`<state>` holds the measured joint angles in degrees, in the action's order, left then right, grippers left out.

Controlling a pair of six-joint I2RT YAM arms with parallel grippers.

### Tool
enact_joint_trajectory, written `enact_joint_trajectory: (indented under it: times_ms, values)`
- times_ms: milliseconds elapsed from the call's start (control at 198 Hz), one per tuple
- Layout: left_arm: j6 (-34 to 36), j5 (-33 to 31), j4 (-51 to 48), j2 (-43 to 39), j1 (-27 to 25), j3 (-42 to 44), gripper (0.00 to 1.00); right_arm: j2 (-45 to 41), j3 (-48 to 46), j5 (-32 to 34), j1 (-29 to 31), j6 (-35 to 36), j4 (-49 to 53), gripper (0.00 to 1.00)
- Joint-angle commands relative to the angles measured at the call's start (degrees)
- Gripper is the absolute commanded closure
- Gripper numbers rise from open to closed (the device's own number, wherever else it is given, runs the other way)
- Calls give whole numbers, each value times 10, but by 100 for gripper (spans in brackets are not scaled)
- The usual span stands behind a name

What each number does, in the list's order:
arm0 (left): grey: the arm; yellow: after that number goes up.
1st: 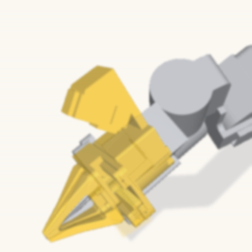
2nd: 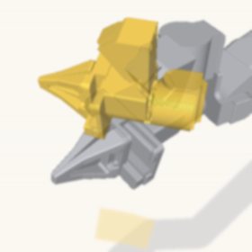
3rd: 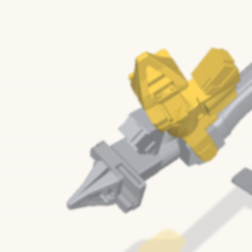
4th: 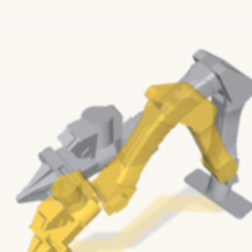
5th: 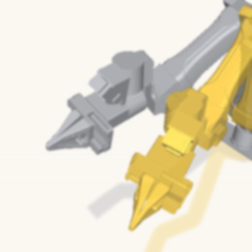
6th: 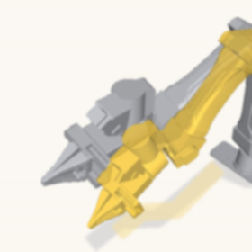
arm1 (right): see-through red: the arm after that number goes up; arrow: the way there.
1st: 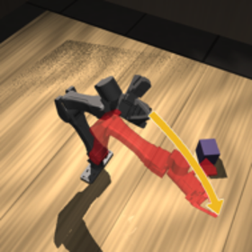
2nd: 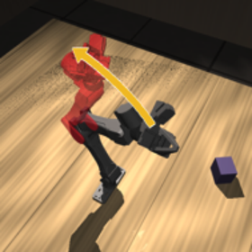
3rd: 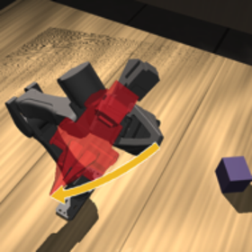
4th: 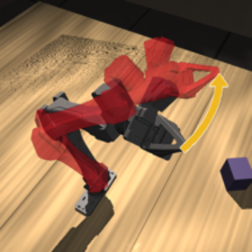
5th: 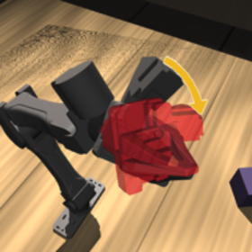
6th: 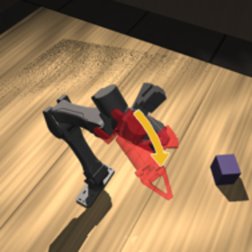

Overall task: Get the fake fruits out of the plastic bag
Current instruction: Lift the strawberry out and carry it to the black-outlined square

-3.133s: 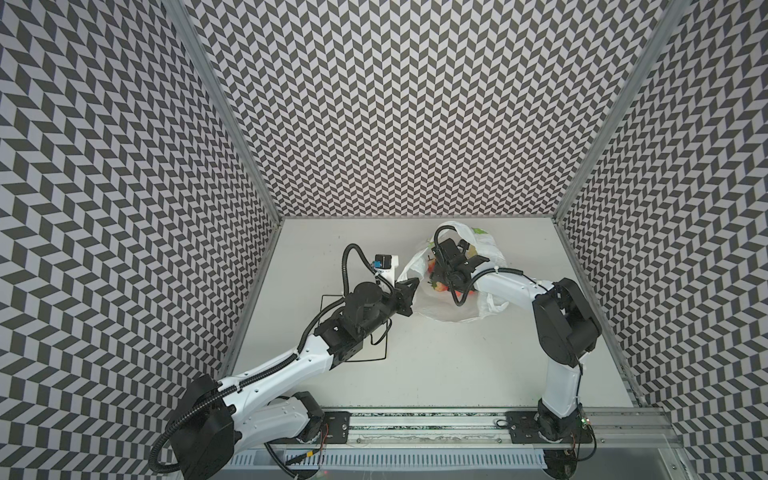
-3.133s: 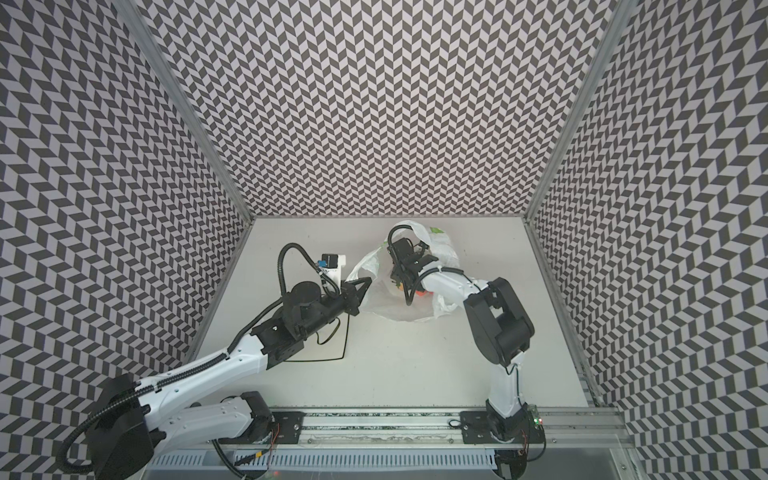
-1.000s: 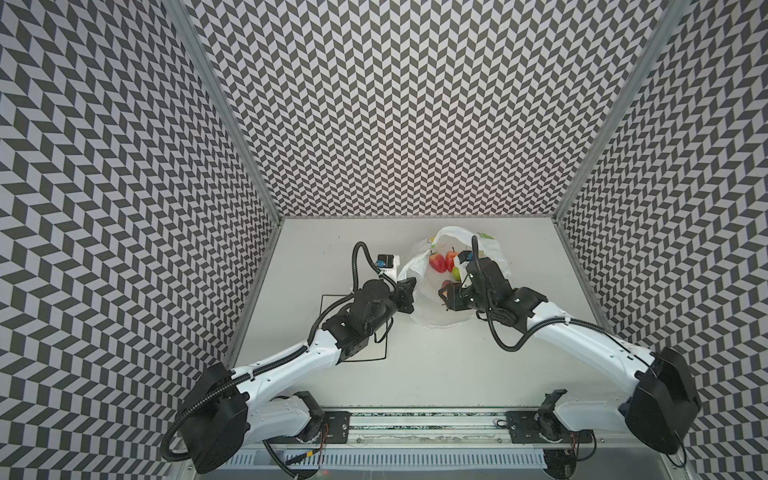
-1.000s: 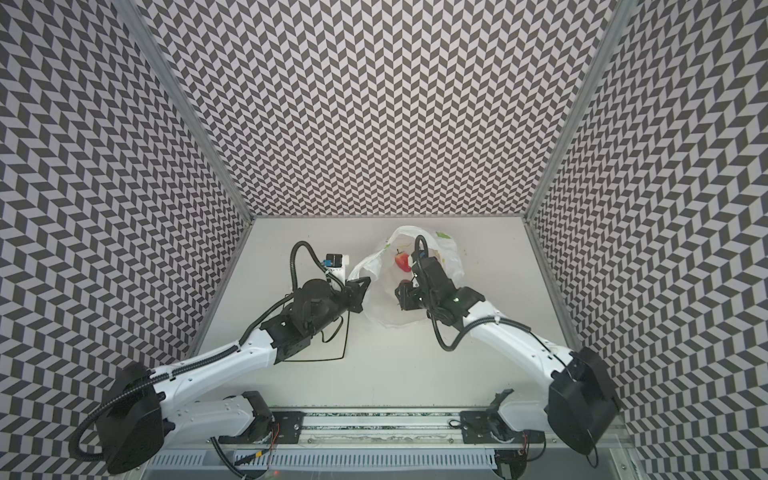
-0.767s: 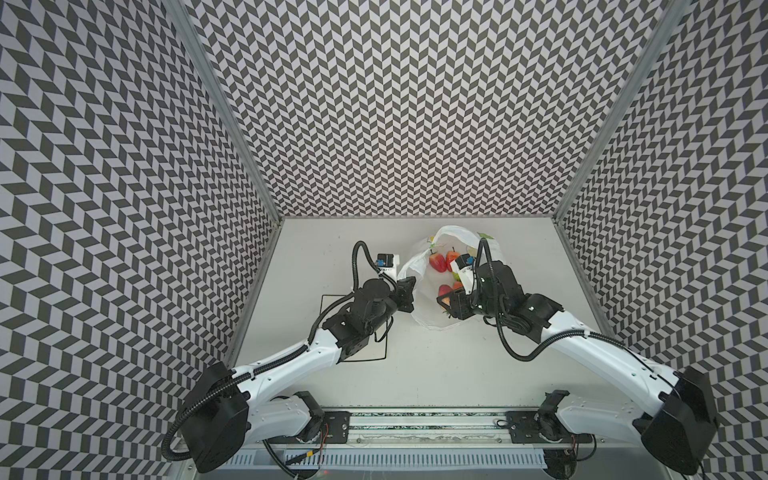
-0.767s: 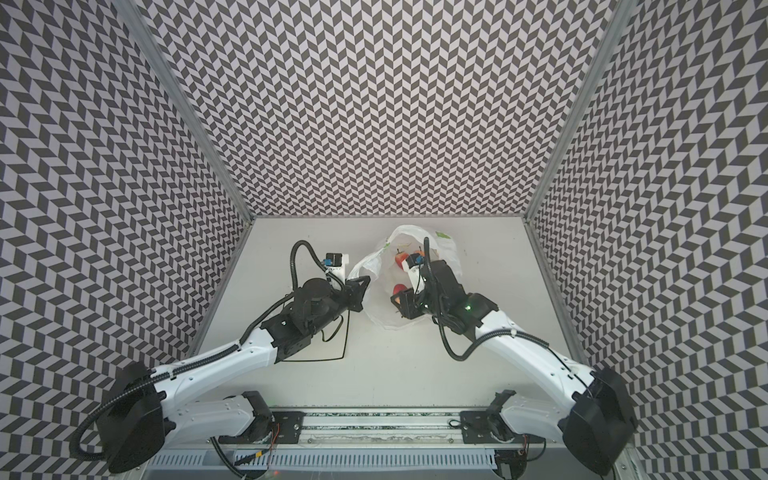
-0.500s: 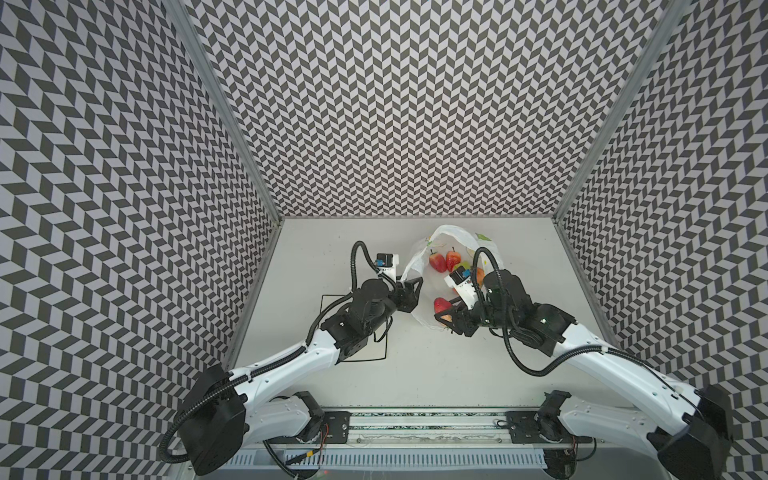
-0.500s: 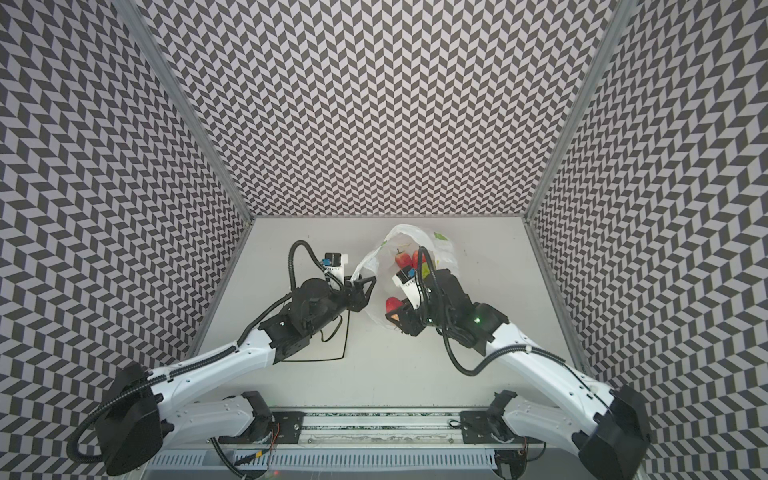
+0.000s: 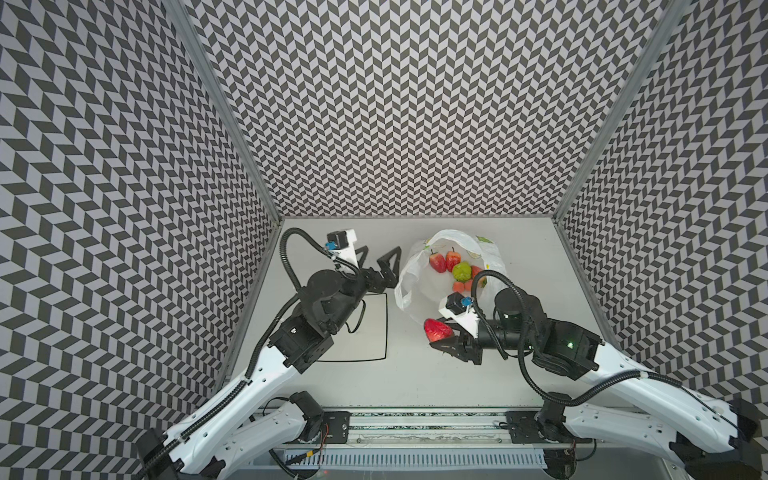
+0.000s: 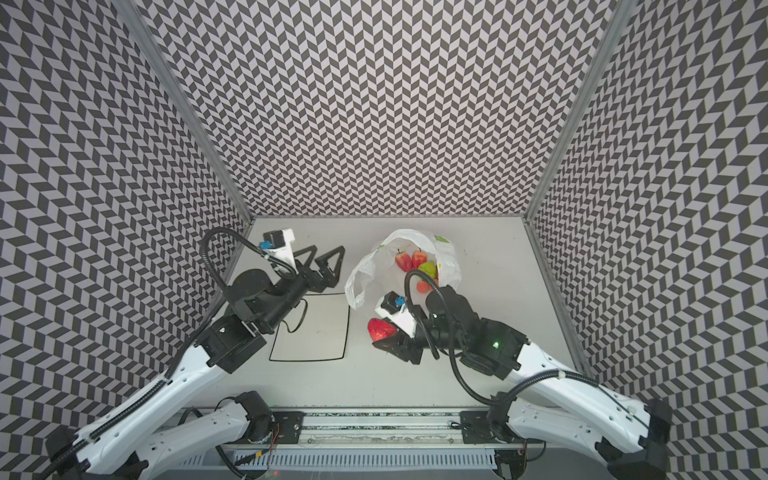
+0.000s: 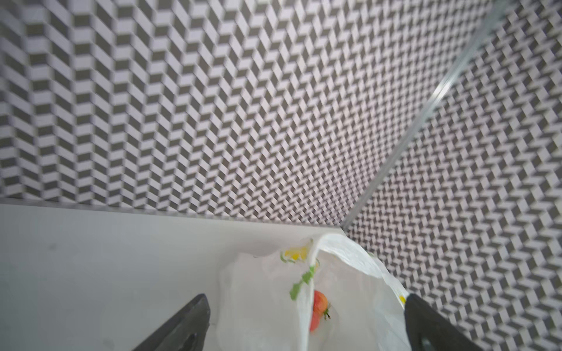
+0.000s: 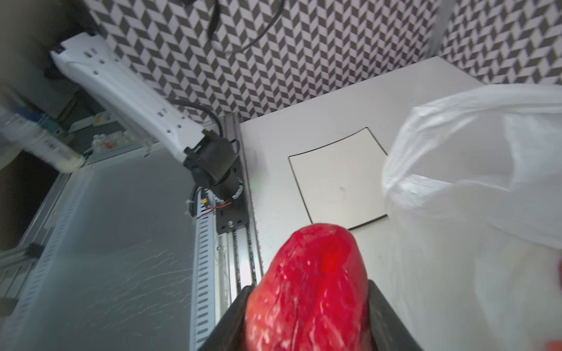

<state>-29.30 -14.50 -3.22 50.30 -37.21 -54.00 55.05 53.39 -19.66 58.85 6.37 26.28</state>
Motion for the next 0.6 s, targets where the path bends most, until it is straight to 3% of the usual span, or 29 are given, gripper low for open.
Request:
enact_joint_trajectory:
  times_ms: [0, 146, 317, 600]
  values:
    - [-62, -67, -116, -18, 70, -34, 0, 47, 1, 29, 59, 43, -47, 73]
    - [-98, -119, -158, -43, 140, -59, 2, 140, -12, 78, 109, 44, -162, 74]
    - [-78, -157, -162, -62, 146, -66, 5, 286, 22, 134, 123, -14, -271, 76]
    - [-75, -161, -183, -68, 146, -59, 6, 502, 211, 271, 118, -107, -187, 75]
